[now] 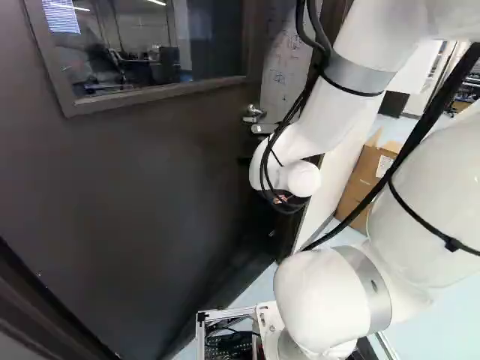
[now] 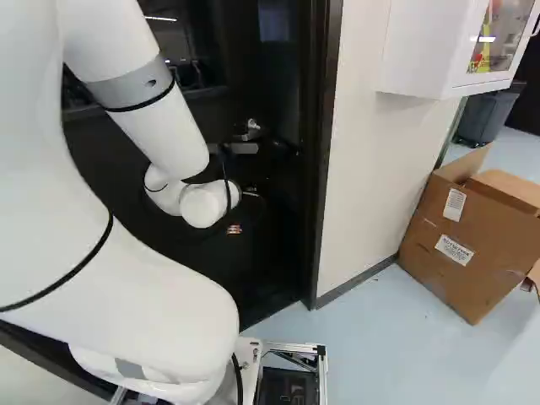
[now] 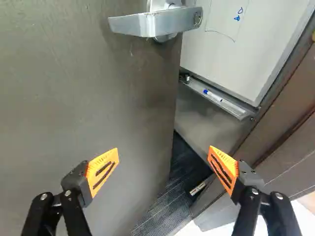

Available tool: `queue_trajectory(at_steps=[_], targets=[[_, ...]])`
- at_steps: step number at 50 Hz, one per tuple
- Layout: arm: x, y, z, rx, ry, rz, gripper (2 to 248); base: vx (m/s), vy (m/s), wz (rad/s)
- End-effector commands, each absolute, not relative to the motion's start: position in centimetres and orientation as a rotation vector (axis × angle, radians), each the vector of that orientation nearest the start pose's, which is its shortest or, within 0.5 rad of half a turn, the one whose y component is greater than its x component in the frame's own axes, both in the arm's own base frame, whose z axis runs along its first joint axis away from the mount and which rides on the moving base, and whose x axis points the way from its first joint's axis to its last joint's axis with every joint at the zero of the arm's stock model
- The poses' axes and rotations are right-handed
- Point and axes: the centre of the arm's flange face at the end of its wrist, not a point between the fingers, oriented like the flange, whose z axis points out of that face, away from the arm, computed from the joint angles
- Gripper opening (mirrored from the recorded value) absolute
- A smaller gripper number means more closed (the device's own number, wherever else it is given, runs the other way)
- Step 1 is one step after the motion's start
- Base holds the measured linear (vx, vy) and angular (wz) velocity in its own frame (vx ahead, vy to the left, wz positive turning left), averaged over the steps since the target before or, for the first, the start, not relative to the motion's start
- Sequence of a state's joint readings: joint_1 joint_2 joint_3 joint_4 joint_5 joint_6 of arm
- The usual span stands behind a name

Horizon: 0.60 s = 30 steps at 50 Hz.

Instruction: Open the door and move inside

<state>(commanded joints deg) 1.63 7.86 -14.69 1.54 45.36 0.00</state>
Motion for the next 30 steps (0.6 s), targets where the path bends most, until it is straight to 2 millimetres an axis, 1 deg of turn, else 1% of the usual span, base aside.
queue_trajectory(at_steps=[30], targets=[[35.7, 1.9, 38.2, -2.589, -0.004, -1.736, 247, 0.0, 0.0, 0.0]])
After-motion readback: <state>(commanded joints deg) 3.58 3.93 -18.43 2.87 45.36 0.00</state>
